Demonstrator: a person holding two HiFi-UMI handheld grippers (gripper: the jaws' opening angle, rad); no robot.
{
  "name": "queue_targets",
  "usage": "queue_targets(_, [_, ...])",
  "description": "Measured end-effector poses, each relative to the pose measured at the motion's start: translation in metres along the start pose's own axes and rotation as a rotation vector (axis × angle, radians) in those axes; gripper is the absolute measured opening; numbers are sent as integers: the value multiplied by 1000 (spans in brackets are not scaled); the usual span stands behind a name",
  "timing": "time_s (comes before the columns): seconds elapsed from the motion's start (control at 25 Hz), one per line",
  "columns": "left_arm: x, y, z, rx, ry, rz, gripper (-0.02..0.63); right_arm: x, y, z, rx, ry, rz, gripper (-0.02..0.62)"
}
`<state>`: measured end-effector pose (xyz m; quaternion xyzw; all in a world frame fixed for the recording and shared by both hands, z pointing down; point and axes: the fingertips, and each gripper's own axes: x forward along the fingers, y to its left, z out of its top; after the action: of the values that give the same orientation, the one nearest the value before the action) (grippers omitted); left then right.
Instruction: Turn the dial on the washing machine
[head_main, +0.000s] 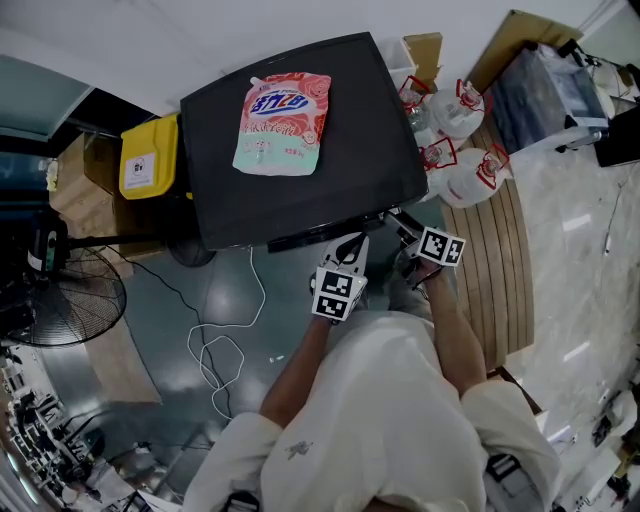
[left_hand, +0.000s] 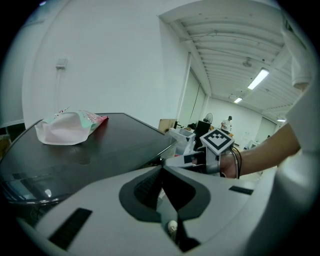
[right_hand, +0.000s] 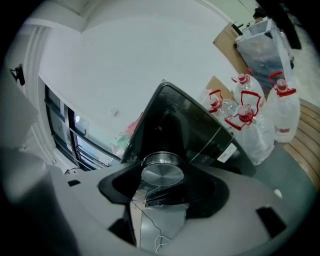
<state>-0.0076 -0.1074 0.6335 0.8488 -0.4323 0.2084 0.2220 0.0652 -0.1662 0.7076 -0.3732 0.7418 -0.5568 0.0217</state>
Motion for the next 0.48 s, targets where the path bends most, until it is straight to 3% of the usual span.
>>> queue_targets(0.2, [-1,-2,7,4,-1,-4,14,-1,-1,0,65,-13,32,273])
queue_targets(0.48, [-1,0,2,-1,9,-9,14,-3,-2,3,39,-37,4,292])
